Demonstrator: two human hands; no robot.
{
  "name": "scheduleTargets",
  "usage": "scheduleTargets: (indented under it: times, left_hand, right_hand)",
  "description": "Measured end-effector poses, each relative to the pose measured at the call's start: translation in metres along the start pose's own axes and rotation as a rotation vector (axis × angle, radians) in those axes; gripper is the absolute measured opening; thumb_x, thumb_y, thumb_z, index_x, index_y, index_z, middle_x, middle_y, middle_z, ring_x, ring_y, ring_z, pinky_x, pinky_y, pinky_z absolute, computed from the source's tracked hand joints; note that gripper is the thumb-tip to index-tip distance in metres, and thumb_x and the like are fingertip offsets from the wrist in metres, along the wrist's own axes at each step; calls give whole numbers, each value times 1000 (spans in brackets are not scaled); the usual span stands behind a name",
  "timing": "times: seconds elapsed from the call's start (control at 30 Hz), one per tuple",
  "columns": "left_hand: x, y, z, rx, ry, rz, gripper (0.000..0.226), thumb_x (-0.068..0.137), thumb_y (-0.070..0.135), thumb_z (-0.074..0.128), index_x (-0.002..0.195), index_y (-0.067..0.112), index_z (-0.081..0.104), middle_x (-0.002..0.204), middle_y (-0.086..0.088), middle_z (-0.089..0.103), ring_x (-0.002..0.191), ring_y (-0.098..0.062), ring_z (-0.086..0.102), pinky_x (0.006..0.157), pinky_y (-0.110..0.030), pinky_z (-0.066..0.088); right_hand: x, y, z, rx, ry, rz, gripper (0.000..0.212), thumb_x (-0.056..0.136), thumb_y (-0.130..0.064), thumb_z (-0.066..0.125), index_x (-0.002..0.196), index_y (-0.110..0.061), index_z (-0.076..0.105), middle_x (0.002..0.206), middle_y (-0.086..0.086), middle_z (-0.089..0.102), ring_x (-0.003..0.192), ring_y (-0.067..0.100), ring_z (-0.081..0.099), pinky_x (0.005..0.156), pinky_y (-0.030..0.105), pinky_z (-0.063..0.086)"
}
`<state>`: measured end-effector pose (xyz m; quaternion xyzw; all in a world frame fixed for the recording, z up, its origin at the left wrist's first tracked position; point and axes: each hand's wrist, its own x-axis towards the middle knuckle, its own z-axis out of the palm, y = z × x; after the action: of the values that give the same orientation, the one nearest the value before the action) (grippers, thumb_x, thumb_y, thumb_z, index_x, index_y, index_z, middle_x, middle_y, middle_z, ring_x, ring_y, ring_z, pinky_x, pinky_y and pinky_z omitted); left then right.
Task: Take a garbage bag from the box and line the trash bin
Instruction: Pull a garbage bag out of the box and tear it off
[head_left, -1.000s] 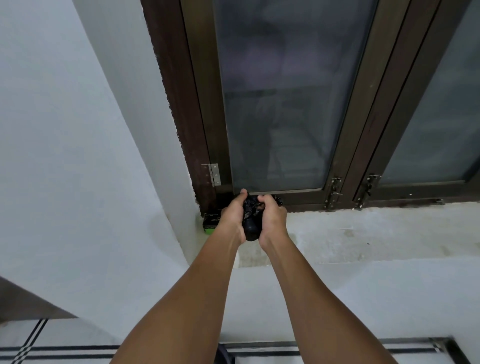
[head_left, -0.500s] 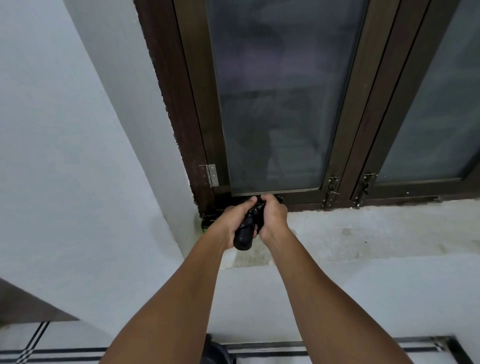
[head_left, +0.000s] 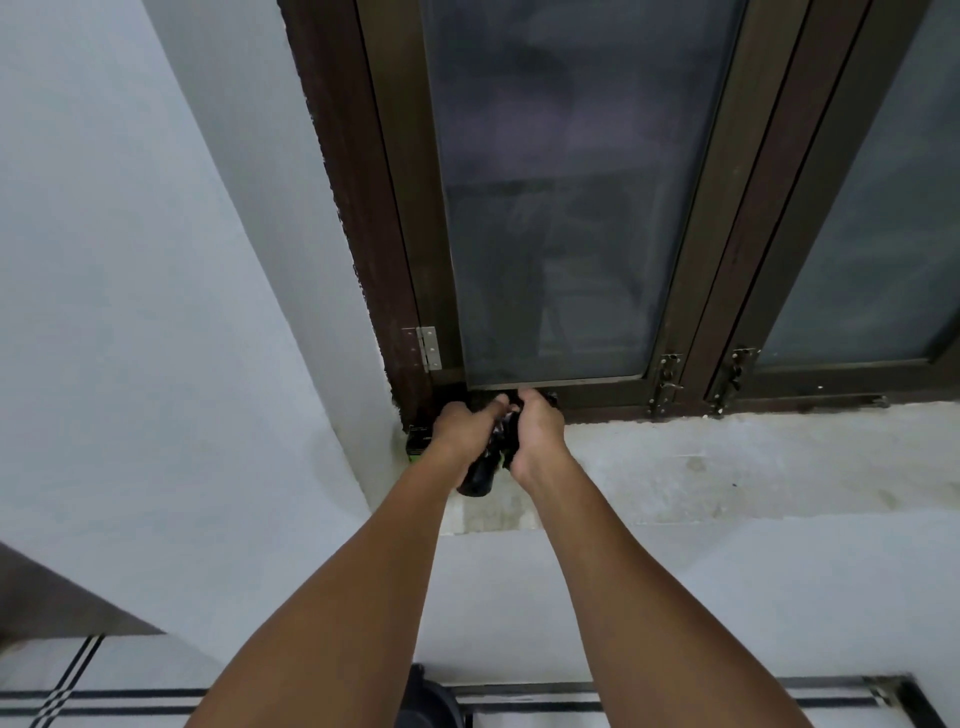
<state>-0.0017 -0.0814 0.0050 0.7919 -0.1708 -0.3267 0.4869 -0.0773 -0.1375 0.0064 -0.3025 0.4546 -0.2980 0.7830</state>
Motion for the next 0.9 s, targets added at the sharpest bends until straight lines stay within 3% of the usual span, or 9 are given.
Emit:
scheduleTargets:
  times: [0.1,0.17,0.37,0.5,0.6,0.73,0.8,0.9]
  left_hand:
    - [-4,1,-2,599,155,201,43,93,50,56,108,11,64,106,-11,70,96,-32,68,79,-37,56]
    - [-5,6,-7,813,192,257,34,97,41,52,112,11,60,113,-14,67,103,-35,66,78,-38,51]
    - [-9,14,-6,1008,234,372,28,99,35,52,112,11,54,110,-14,69,100,-36,67,75,-39,52]
    - [-4,-2,-41,1038,267,315,36,98,47,55,115,15,51,107,-10,69,98,-33,68,77,-39,54]
    - [-3,-6,-48,813,301,211,44,95,55,56,113,15,54,103,-7,64,96,-32,65,80,-39,53]
    - [-3,-9,-16,122,161,19,72,72,73,66,110,13,64,106,-10,70,94,-35,68,90,-46,57]
    - [9,-20,-11,-194,102,-128,85,55,76,73,112,13,63,103,-14,73,88,-39,71,87,-53,59]
    - [4,-20,-15,-558,-76,-296,75,65,62,83,116,11,63,90,-16,73,67,-34,69,72,-46,61]
  right_hand:
    - [2,2,-5,-688,7,-289,28,103,-34,53,103,-9,65,98,9,70,95,30,68,79,36,55]
    - [1,4,-7,-1057,-18,-405,33,102,-41,50,97,-14,68,93,6,69,91,30,66,74,35,49]
    - [0,-7,-7,-1260,-27,-459,33,102,-45,50,90,-16,63,87,5,67,85,30,65,69,35,46]
    - [19,-27,-42,-1005,12,-325,31,101,-42,57,88,-14,60,90,9,68,87,31,69,84,46,57]
    - [27,-40,-65,-747,61,-264,34,101,-41,60,103,-8,58,81,5,57,73,23,58,74,35,47]
    - [22,-31,-52,-765,-57,-206,43,97,-51,62,112,-11,61,98,7,65,91,27,63,73,35,49]
    - [21,-28,-51,-812,-102,-236,38,95,-48,67,112,-14,66,108,10,70,97,28,65,82,39,54]
    - [25,-28,-63,-864,-106,-242,34,92,-42,73,112,-15,70,113,10,72,102,28,66,92,40,54]
